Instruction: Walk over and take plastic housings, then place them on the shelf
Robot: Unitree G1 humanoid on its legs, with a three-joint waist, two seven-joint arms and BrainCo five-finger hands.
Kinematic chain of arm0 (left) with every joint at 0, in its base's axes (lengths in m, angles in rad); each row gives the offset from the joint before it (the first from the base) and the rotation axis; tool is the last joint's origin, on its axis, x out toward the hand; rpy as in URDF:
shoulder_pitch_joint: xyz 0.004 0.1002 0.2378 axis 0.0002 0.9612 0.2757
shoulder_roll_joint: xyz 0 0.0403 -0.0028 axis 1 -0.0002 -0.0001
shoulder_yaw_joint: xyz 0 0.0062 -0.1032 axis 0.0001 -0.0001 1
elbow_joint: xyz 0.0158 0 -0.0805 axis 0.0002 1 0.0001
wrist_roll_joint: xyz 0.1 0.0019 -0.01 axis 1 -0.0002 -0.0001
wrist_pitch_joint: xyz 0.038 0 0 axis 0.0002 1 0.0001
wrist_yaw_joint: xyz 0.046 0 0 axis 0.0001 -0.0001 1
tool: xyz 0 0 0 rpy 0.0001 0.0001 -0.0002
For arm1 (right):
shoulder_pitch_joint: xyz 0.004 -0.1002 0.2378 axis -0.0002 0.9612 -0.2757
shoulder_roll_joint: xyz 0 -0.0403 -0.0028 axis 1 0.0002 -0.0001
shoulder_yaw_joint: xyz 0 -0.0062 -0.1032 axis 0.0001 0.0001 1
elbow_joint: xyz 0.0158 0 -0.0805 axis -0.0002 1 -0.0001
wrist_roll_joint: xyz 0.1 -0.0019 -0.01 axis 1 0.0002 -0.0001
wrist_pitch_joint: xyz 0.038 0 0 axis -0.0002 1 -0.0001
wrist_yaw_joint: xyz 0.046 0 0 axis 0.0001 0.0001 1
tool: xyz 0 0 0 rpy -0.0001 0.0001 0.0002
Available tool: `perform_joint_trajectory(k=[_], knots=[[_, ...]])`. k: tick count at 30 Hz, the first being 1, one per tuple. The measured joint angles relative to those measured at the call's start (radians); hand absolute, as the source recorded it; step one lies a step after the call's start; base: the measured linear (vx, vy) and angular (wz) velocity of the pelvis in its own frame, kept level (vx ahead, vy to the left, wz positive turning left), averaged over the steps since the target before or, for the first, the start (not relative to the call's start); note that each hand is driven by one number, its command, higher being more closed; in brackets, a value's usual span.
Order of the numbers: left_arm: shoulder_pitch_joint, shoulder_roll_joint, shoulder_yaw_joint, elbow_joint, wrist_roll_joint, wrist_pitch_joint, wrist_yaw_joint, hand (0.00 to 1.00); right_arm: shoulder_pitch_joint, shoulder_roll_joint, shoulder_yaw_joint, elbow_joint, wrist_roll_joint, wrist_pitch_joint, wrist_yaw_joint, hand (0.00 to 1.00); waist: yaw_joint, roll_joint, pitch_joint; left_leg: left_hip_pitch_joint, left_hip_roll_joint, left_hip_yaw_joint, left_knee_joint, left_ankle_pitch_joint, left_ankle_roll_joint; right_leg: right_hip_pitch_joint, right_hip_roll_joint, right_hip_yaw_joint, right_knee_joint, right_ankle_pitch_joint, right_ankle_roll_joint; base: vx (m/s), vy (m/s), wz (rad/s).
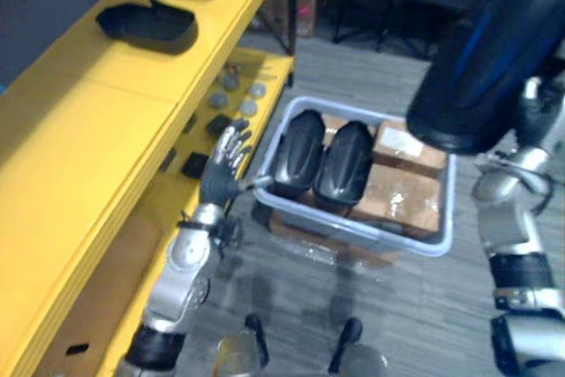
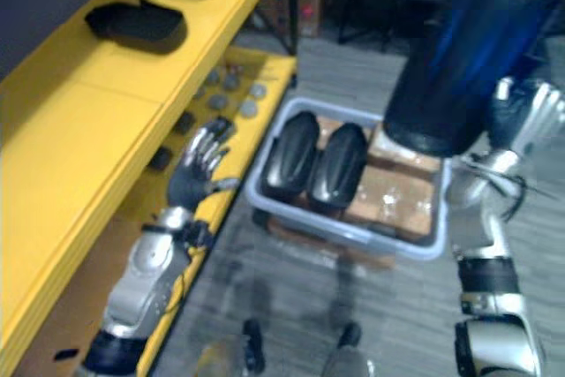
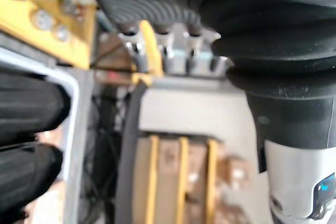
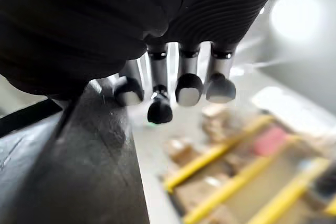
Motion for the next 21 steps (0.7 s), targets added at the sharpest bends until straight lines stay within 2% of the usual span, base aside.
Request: perform_joint_trajectory(k=[2,4,8,12,17,21], knots=[[-0.045,-0.023,0.002,0.105,-0.007,0.011,0.083,0.0,0.0,0.041,0.053,-0.025,-0.063,-0.052,0.003,1.0,-0.012,-0.014,-0.027,0.03,-0.004,0.013,-0.028,0.012,-0.007,0.014,0.002,0.002,-0.011,0.003,0.0,-0.01,-0.001,-0.09],[-0.054,-0.052,0.004,0.158,-0.015,0.012,0.127,0.0,-0.003,0.064,0.096,-0.028,-0.114,-0.075,0.014,1.0,-0.011,-0.016,-0.039,0.057,-0.007,0.022,-0.055,0.02,-0.01,0.03,0.003,0.007,-0.015,0.003,0.0,-0.02,0.004,-0.1],[-0.057,-0.07,0.0,0.204,-0.063,0.011,0.148,0.0,-0.007,0.078,0.149,-0.028,-0.178,-0.09,0.018,1.0,-0.01,-0.023,-0.063,0.067,-0.011,0.025,-0.082,0.031,-0.014,0.031,0.006,0.017,-0.025,0.003,0.0,-0.03,0.001,-0.02],[-0.057,-0.07,-0.03,0.256,-0.219,0.028,0.115,0.0,-0.007,0.091,0.161,-0.026,-0.238,-0.09,0.02,1.0,-0.009,-0.026,-0.081,0.08,-0.015,0.025,-0.095,0.046,-0.016,0.033,0.008,0.022,-0.028,0.004,-0.001,-0.02,0.004,0.0],[-0.057,-0.072,-0.067,0.263,-0.417,0.055,-0.002,0.0,-0.008,0.102,0.173,0.004,-0.289,-0.105,0.062,1.0,-0.011,-0.029,-0.109,0.09,-0.014,0.025,-0.1,0.048,-0.016,0.053,0.013,0.026,-0.047,0.019,-0.014,-0.03,0.018,0.0],[-0.057,-0.072,-0.075,0.261,-0.524,0.079,-0.057,0.0,-0.008,0.109,0.231,0.054,-0.304,-0.114,0.088,1.0,-0.011,-0.036,-0.133,0.106,-0.015,0.027,-0.13,0.056,-0.018,0.063,0.017,0.026,-0.055,0.018,-0.015,-0.05,0.001,0.0]])
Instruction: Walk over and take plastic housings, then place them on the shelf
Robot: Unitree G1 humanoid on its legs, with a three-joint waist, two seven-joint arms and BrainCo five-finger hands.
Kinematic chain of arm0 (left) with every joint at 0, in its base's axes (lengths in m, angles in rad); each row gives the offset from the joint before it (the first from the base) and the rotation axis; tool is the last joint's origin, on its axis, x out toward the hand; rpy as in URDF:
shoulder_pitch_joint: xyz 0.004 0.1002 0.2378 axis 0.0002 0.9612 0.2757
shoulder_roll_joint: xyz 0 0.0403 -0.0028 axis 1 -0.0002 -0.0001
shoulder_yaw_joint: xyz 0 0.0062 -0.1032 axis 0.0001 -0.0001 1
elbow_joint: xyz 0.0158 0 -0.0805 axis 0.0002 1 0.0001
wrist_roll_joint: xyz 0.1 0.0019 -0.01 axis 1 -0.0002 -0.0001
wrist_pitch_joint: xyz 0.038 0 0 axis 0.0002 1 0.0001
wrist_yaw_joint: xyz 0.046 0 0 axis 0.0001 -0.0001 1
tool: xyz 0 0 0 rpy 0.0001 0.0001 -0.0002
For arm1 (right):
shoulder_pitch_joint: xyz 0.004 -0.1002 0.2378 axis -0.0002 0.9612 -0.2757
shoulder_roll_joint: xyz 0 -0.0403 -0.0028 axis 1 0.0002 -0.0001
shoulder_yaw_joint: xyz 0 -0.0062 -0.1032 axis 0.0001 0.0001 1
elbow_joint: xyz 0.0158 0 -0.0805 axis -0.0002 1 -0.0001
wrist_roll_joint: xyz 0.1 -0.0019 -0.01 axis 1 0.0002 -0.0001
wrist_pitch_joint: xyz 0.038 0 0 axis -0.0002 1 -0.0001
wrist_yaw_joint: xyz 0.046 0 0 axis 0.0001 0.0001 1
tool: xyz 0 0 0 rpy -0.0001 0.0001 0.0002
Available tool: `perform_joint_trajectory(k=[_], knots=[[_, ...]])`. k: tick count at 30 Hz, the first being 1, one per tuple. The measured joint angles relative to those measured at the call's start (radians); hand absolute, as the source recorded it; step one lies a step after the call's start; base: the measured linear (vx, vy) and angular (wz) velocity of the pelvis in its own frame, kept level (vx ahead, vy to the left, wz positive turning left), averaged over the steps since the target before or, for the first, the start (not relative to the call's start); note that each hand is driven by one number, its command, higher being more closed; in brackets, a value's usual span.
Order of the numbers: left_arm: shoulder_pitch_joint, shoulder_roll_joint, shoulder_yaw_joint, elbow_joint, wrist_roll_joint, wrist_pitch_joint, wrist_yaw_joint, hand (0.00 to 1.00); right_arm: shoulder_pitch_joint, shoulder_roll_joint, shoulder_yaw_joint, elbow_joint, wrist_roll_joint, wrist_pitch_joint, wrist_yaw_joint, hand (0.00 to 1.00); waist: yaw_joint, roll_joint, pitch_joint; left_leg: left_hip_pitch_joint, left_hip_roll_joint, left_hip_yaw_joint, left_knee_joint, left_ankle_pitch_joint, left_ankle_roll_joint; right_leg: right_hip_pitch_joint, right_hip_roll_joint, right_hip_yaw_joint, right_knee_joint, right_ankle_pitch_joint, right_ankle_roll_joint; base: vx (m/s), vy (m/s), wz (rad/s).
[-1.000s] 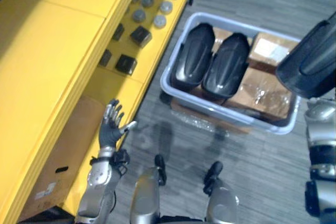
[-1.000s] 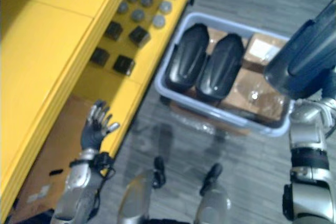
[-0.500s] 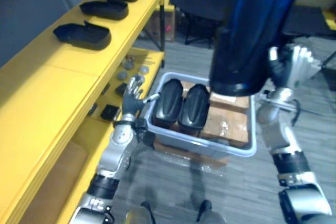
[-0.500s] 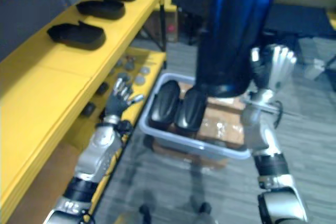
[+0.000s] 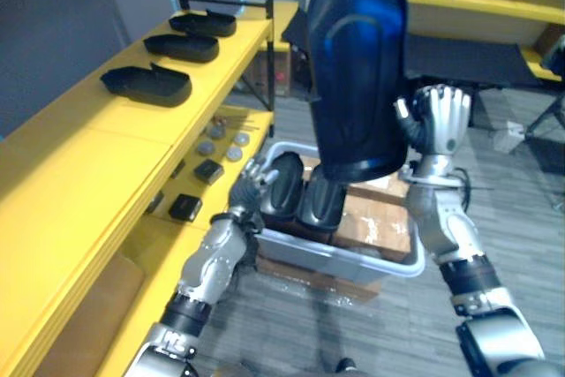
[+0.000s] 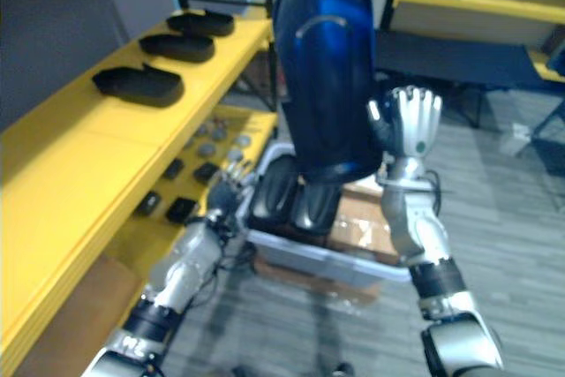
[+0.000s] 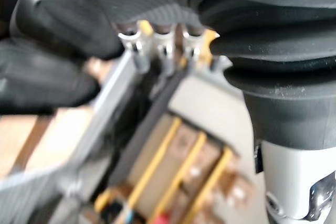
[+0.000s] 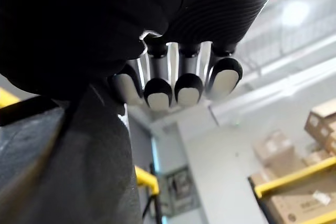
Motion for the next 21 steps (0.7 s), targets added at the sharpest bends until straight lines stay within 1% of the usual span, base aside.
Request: perform_joint_trajectory(k=[3,6,8,10,14,17,21], knots=[[0.0,0.002,-0.002,-0.004,-0.03,0.001,-0.019,0.0,0.0,0.004,0.029,0.02,-0.001,-0.019,0.02,1.0,0.002,0.001,-0.001,0.016,-0.001,0.004,-0.037,0.021,-0.006,0.0,0.005,0.0,-0.001,-0.005,-0.007,-0.04,-0.013,-0.02],[0.001,0.004,-0.009,-0.032,-0.031,0.002,-0.021,0.0,0.0,0.006,0.051,0.045,0.0,-0.018,0.033,1.0,0.003,0.002,-0.002,0.035,-0.003,0.007,-0.092,0.055,-0.013,-0.007,0.014,-0.001,-0.001,-0.011,-0.016,-0.01,-0.003,-0.02],[0.001,0.003,-0.029,-0.053,-0.031,0.006,-0.026,0.0,0.0,0.006,0.063,0.053,0.0,-0.019,0.044,1.0,0.004,0.002,-0.002,0.055,-0.005,0.013,-0.151,0.093,-0.017,-0.016,0.022,-0.001,-0.002,-0.012,-0.016,-0.01,-0.007,-0.04],[0.002,0.0,-0.037,-0.054,-0.03,0.008,-0.031,0.0,0.0,0.01,0.067,0.079,0.001,-0.019,0.048,1.0,0.005,0.003,-0.003,0.076,-0.006,0.016,-0.191,0.117,-0.021,-0.016,0.025,-0.001,-0.002,-0.012,-0.016,0.0,0.0,0.0],[0.004,-0.001,-0.037,-0.055,-0.021,0.008,-0.031,0.0,0.0,0.014,0.081,0.117,0.003,-0.018,0.059,1.0,0.005,0.005,-0.004,0.082,-0.007,0.017,-0.195,0.118,-0.021,-0.011,0.025,-0.001,-0.003,-0.012,-0.016,0.0,0.0,0.0],[0.004,-0.006,-0.038,-0.055,0.053,0.007,-0.029,0.0,0.0,0.021,0.118,0.135,0.004,-0.018,0.06,1.0,0.005,0.005,-0.004,0.083,-0.012,0.013,-0.195,0.121,-0.017,-0.01,0.023,-0.003,-0.003,-0.011,-0.014,0.01,0.013,0.03],[0.005,-0.007,-0.045,-0.055,0.099,0.007,-0.029,0.0,0.005,0.053,0.133,0.167,0.023,-0.018,0.062,1.0,0.006,0.005,-0.004,0.083,-0.014,-0.002,-0.195,0.125,-0.014,0.0,0.022,-0.011,-0.006,-0.009,-0.012,0.0,0.019,0.08]])
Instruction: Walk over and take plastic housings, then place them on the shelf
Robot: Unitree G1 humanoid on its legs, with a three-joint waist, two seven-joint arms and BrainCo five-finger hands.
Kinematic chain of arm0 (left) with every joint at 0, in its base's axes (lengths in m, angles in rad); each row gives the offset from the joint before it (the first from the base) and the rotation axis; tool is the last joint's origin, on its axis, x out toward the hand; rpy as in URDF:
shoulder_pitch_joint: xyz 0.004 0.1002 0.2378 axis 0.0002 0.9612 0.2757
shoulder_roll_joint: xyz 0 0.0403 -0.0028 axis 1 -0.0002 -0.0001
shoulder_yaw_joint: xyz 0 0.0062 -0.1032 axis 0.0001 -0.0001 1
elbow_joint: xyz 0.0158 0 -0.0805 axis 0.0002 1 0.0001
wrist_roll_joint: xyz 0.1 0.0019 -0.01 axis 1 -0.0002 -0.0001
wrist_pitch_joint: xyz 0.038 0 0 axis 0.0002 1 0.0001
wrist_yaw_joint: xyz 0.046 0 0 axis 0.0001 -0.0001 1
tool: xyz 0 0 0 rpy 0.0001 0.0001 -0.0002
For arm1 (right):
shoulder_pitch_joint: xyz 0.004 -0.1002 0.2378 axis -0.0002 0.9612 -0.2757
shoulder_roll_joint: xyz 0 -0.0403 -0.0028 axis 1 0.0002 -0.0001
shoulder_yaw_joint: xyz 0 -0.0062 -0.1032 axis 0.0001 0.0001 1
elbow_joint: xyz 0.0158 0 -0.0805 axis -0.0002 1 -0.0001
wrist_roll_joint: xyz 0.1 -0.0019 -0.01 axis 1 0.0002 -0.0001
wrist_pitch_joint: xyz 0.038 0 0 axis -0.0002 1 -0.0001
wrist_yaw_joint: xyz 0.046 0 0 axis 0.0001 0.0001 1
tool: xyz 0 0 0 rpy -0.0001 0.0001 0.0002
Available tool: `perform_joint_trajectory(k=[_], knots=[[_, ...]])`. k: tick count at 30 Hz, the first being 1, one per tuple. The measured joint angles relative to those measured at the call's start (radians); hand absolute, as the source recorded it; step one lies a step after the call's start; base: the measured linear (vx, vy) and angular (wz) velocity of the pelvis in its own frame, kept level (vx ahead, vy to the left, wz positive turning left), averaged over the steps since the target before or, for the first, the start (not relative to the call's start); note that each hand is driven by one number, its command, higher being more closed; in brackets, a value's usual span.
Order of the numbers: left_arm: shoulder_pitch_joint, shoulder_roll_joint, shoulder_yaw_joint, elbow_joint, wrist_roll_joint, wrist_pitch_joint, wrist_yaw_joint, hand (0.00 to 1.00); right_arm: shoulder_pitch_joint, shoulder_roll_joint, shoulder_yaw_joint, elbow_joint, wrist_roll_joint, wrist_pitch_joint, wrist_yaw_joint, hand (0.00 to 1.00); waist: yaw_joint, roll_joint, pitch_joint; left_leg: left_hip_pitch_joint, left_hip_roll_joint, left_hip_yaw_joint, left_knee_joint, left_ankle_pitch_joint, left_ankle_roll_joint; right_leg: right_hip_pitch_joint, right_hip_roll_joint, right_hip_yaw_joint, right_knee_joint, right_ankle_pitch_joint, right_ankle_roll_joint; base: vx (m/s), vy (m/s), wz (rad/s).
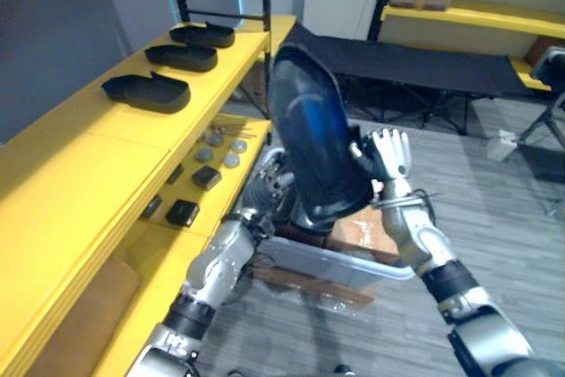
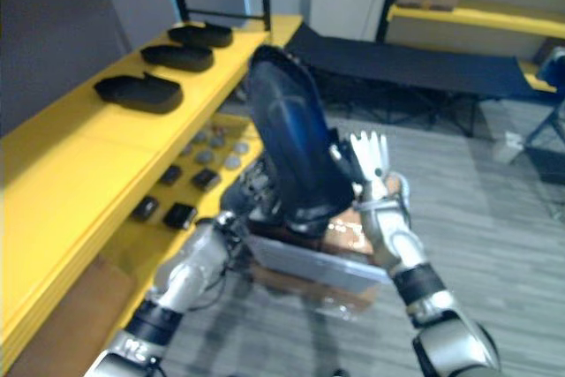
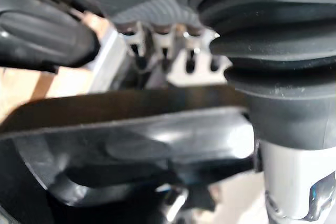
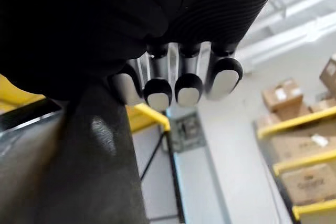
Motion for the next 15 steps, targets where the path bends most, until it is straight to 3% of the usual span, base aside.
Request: perform_joint_trajectory(k=[15], knots=[[0.035,-0.031,-0.025,0.087,0.194,0.001,0.058,0.0,0.0,0.074,0.062,0.064,0.057,-0.002,0.0,1.0,0.016,-0.007,-0.006,-0.005,0.001,-0.016,-0.002,0.015,0.002,0.001,0.0,-0.015,-0.001,0.002,0.003,0.0,0.01,0.02]])
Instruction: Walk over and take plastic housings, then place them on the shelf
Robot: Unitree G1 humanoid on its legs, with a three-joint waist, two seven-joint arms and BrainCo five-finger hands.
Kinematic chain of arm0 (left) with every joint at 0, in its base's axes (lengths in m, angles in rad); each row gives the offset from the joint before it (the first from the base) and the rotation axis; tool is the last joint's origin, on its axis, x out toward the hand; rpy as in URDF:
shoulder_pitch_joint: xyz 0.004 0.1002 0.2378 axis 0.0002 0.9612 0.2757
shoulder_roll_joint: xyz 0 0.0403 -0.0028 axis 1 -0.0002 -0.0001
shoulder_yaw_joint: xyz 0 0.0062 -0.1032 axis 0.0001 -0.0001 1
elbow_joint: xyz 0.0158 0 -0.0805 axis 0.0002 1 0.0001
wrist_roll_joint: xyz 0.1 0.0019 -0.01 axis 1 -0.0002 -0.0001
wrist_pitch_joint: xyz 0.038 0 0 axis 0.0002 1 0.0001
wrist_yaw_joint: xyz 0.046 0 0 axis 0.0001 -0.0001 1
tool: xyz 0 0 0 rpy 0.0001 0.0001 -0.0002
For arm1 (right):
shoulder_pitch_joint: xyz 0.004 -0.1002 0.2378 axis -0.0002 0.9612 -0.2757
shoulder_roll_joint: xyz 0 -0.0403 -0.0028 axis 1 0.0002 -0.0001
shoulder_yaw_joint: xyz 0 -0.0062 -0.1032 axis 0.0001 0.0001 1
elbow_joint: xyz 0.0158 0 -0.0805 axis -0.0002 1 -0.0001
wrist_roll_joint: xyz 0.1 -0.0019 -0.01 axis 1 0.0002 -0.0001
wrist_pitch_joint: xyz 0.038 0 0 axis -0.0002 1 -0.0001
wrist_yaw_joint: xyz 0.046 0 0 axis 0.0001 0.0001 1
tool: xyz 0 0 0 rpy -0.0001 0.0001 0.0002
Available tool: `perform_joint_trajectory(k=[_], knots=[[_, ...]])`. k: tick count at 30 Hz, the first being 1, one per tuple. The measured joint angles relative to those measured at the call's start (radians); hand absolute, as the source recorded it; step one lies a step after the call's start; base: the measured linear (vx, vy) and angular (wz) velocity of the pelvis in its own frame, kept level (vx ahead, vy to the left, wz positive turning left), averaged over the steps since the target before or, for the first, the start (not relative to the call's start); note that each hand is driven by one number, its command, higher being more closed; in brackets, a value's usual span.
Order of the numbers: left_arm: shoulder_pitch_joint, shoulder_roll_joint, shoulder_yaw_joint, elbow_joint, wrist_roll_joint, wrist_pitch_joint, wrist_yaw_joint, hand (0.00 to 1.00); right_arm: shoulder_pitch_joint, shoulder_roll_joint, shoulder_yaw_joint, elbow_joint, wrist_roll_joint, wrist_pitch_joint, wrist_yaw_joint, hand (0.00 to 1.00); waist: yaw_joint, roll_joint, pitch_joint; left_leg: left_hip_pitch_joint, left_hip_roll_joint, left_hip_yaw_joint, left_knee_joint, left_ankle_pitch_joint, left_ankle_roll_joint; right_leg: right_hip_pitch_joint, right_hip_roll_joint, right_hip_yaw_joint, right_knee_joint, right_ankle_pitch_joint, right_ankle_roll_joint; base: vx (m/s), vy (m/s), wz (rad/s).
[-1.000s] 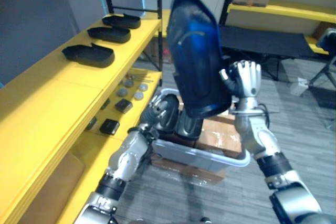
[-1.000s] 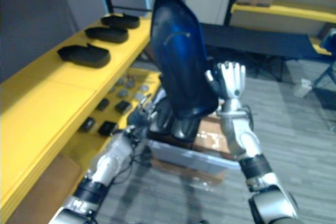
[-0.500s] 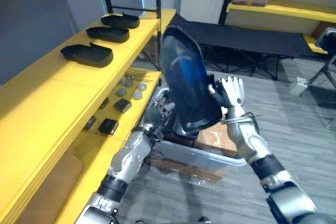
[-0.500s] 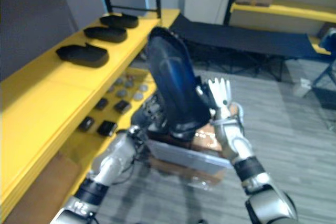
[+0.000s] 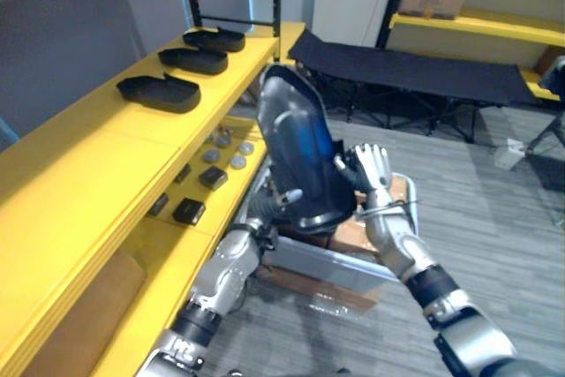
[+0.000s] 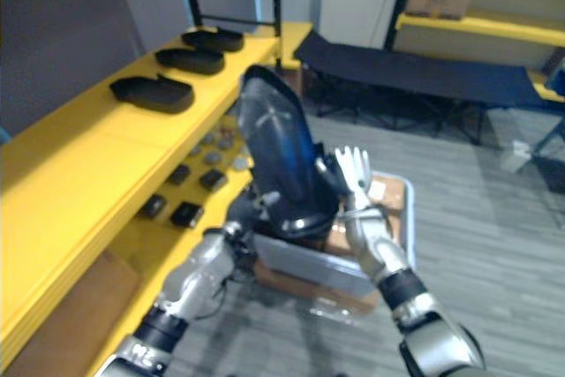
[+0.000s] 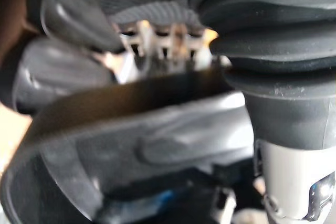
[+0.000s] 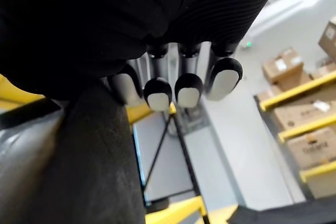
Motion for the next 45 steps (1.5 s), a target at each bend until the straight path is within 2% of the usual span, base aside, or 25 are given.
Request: perform_joint_trajectory(k=[4,5,8,10,12,13,17,24,28,29,35,38,40,42,44,45], knots=[[0.001,-0.009,-0.001,0.028,0.033,-0.003,0.036,0.0,0.019,0.028,0.024,0.0,0.02,-0.022,0.0,1.0,0.0,-0.011,-0.008,-0.009,0.0,-0.013,0.0,0.004,0.0,-0.001,0.0,-0.006,0.0,0.0,0.0,0.01,0.016,0.07],[0.001,-0.01,-0.001,0.034,0.034,-0.003,0.043,1.0,0.024,0.035,0.026,0.0,0.02,-0.023,0.0,1.0,0.0,-0.011,-0.008,-0.008,0.0,-0.013,0.0,0.004,0.001,-0.001,0.0,-0.006,0.0,0.0,0.0,0.0,0.0,0.0],[0.007,-0.014,-0.001,0.049,0.044,-0.02,0.091,1.0,0.059,0.055,0.027,-0.002,0.042,-0.039,0.0,1.0,0.003,-0.012,-0.009,-0.009,-0.001,-0.013,0.0,0.005,0.001,-0.001,0.0,-0.006,0.0,0.0,0.0,0.0,0.0,0.0],[0.012,-0.021,0.001,0.053,0.043,-0.049,0.121,1.0,0.092,0.064,0.027,-0.01,0.06,-0.041,0.0,1.0,0.002,-0.012,-0.009,-0.008,0.0,-0.012,0.0,0.004,0.001,-0.001,0.0,-0.006,0.0,0.0,0.0,0.0,0.0,0.0],[0.019,-0.036,0.005,0.057,0.042,-0.086,0.141,1.0,0.122,0.068,0.028,-0.015,0.068,-0.041,0.0,1.0,0.001,-0.012,-0.009,-0.008,0.0,-0.011,0.0,0.004,0.001,-0.001,0.0,-0.005,0.0,0.0,0.0,0.0,0.0,0.0],[0.029,-0.046,0.005,0.057,0.04,-0.122,0.154,1.0,0.143,0.068,0.031,-0.016,0.08,-0.046,0.0,1.0,0.001,-0.012,-0.009,-0.008,0.0,-0.011,0.0,0.004,0.001,-0.002,0.0,-0.004,0.0,0.0,0.0,0.0,0.0,0.0],[0.051,-0.053,0.017,0.058,0.019,-0.181,0.16,1.0,0.199,0.073,0.039,-0.07,0.099,-0.08,-0.003,1.0,-0.004,-0.012,-0.009,-0.007,0.002,-0.005,0.0,0.004,0.001,-0.003,0.002,0.001,-0.006,0.0,0.0,0.02,0.016,-0.04],[0.056,-0.055,0.049,0.058,-0.017,-0.185,0.151,1.0,0.236,0.1,0.063,-0.124,0.1,-0.087,-0.009,1.0,-0.013,-0.019,-0.013,0.003,0.002,0.02,-0.001,0.002,-0.002,-0.008,0.001,0.027,-0.012,-0.001,0.0,0.01,0.016,-0.11],[0.061,-0.04,0.046,0.058,-0.017,-0.184,0.13,1.0,0.256,0.099,0.07,-0.133,0.1,-0.116,-0.026,1.0,-0.015,-0.024,-0.017,0.003,0.002,0.034,-0.001,0.001,-0.002,-0.015,0.001,0.037,-0.012,0.001,0.002,0.02,0.021,-0.07],[0.061,-0.038,0.046,0.058,-0.018,-0.184,0.123,1.0,0.258,0.098,0.07,-0.136,0.1,-0.117,-0.027,0.0,-0.015,-0.024,-0.017,0.004,0.002,0.037,-0.001,0.001,-0.002,-0.015,0.001,0.039,-0.012,0.001,0.002,0.02,0.022,-0.07],[0.076,-0.033,0.049,0.058,-0.057,-0.185,0.059,1.0,0.283,0.098,0.073,-0.205,0.12,-0.159,-0.067,0.0,-0.023,-0.028,-0.02,0.005,0.002,0.04,-0.001,0.001,-0.003,-0.018,0.001,0.045,-0.012,0.003,0.003,0.01,0.006,-0.01],[0.095,-0.034,0.042,0.058,-0.055,-0.186,0.059,1.0,0.283,0.099,0.074,-0.208,0.152,-0.177,-0.067,0.0,-0.024,-0.028,-0.021,0.005,0.002,0.042,-0.001,0.001,-0.003,-0.018,0.001,0.047,-0.012,0.003,0.003,0.0,0.007,-0.01],[0.112,-0.034,0.04,0.057,-0.009,-0.187,0.067,1.0,0.285,0.1,0.082,-0.211,0.191,-0.199,-0.065,0.0,-0.025,-0.027,-0.022,0.006,0.0,0.044,-0.001,0.001,-0.002,-0.019,0.002,0.047,-0.012,0.002,0.002,0.0,0.0,0.0],[0.132,-0.037,0.041,0.048,0.069,-0.205,0.095,1.0,0.29,0.105,0.091,-0.225,0.27,-0.216,-0.048,0.0,-0.026,-0.024,-0.027,0.005,-0.002,0.046,-0.001,0.001,-0.002,-0.023,0.005,0.048,-0.01,0.002,0.002,0.0,0.0,0.0],[0.17,-0.04,0.044,-0.028,0.144,-0.222,0.153,1.0,0.319,0.127,0.08,-0.301,0.429,-0.236,-0.013,0.0,-0.025,-0.02,-0.029,0.004,-0.005,0.05,-0.001,0.001,-0.002,-0.029,0.005,0.05,-0.006,0.002,0.002,0.02,0.021,-0.05],[0.179,-0.043,0.046,-0.046,0.166,-0.23,0.165,1.0,0.33,0.133,0.068,-0.328,0.455,-0.237,-0.005,0.0,-0.025,-0.018,-0.03,0.004,-0.005,0.052,-0.001,0.001,-0.002,-0.03,0.005,0.05,-0.004,0.002,0.002,0.03,0.023,-0.09]])
